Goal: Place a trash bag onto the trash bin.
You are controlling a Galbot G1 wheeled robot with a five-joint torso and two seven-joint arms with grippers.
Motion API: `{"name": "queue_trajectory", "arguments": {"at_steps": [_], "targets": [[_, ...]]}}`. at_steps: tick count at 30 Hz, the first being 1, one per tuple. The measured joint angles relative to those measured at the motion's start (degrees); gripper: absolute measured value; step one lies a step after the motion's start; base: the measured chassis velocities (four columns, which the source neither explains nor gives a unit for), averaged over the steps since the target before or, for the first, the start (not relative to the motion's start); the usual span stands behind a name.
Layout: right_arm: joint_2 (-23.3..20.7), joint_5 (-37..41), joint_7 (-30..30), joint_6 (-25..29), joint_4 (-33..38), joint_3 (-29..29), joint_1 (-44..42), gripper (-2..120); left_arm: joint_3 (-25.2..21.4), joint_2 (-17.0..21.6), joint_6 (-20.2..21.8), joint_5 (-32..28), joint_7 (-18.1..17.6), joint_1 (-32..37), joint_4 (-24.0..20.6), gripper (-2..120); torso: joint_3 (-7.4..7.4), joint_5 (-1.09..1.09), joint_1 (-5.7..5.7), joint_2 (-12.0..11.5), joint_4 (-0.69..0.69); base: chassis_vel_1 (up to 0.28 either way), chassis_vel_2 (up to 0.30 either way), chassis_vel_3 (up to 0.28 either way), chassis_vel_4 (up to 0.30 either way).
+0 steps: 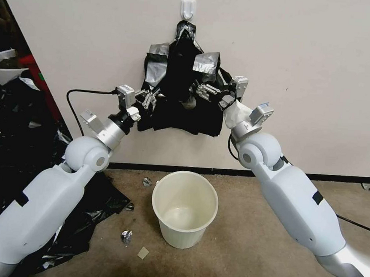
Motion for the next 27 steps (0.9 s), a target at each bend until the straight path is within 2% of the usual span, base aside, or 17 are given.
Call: {"name": "queue_trajectory", "arguments": {"at_steps": [2, 3, 6, 10, 13, 16, 17, 19, 21, 23, 24, 26, 27], "targets": [[-0.16, -2.85, 0.09, -0.43, -0.18, -0.02, -0.54, 83, 0.0, -0.1, -0.01, -0.07, 0.01, -0.1, 0.0, 0, 0.0, 0.0, 0.0, 0.0, -0.01, 0.0, 0.0, 0.0, 0.0], [-0.16, -2.85, 0.09, -0.43, -0.18, -0.02, -0.54, 83, 0.0, -0.1, -0.01, -0.07, 0.01, -0.1, 0.0, 0, 0.0, 0.0, 0.0, 0.0, -0.01, 0.0, 0.0, 0.0, 0.0], [-0.27, -5.32, 0.27, -0.97, -0.25, -0.1, -0.66, 72, 0.05, -0.22, -0.02, -0.12, 0.01, -0.18, -0.08, 0, 0.0, 0.0, 0.0, 0.0, -0.01, 0.0, 0.0, 0.0, 0.0], [-0.23, -6.85, 0.39, -1.6, -0.31, -0.33, -0.41, 83, 0.27, -0.44, -0.01, -0.12, 0.01, -0.27, -0.21, 0, 0.0, 0.0, 0.0, 0.0, -0.01, 0.0, 0.0, 0.0, 0.0], [0.06, -6.89, 0.44, -1.62, -0.62, -0.34, -0.14, 81, 0.28, -0.45, -0.02, -0.12, 0.0, -0.27, -0.3, 0, 0.0, 0.0, 0.0, -0.01, 0.0, 0.0, 0.0, 0.0, 0.0], [0.0, -6.71, 0.37, -1.58, -0.77, -0.34, -0.09, 69, 0.13, -0.26, -0.02, -0.12, -0.03, -0.15, -0.47, 0, 0.0, 0.0, 0.0, -0.01, 0.0, 0.0, 0.0, 0.0, 0.0], [0.0, -6.71, 0.37, -1.58, -0.77, -0.34, -0.09, 69, 0.13, -0.26, -0.02, -0.12, -0.03, -0.15, -0.47, 0, 0.0, 0.0, 0.0, -0.01, 0.0, 0.0, 0.0, 0.0, 0.0], [-0.34, -6.07, 0.17, -1.34, -0.61, -0.33, -0.31, 57, -0.06, -0.19, -0.01, -0.14, -0.09, -0.1, -0.53, 0, 0.0, 0.0, 0.0, -0.01, 0.0, 0.0, 0.0, 0.0, 0.0], [-0.54, -5.59, -0.12, -1.11, -0.49, -0.32, -0.44, 53, -0.1, -0.18, -0.02, -0.15, -0.11, -0.09, -0.54, 0, 0.0, 0.0, 0.0, -0.01, 0.0, 0.0, 0.0, 0.0, 0.0], [-0.97, -5.12, -1.03, -0.59, -0.4, -0.21, -0.77, 43, -0.18, -0.23, -0.01, -0.16, -0.2, -0.01, -0.62, 0, 0.0, 0.0, 0.0, -0.01, 0.0, 0.0, 0.0, 0.0, 0.0], [-0.97, -5.12, -1.03, -0.59, -0.4, -0.21, -0.77, 43, -0.18, -0.23, -0.01, -0.16, -0.2, -0.01, -0.62, 0, 0.0, 0.0, 0.0, -0.01, 0.0, 0.0, 0.0, 0.0, 0.0], [-1.61, -4.89, -1.39, -0.42, 0.25, 0.12, -1.53, 31, -0.26, -0.31, -0.01, -0.17, -0.28, 0.13, -0.76, 0, 0.0, 0.0, 0.0, -0.01, 0.0, 0.0, 0.0, 0.0, 0.0], [-1.61, -4.89, -1.39, -0.42, 0.25, 0.12, -1.53, 31, -0.26, -0.31, -0.01, -0.17, -0.28, 0.13, -0.76, 0, 0.0, 0.0, 0.0, -0.01, 0.0, 0.0, 0.0, 0.0, 0.0]]}}
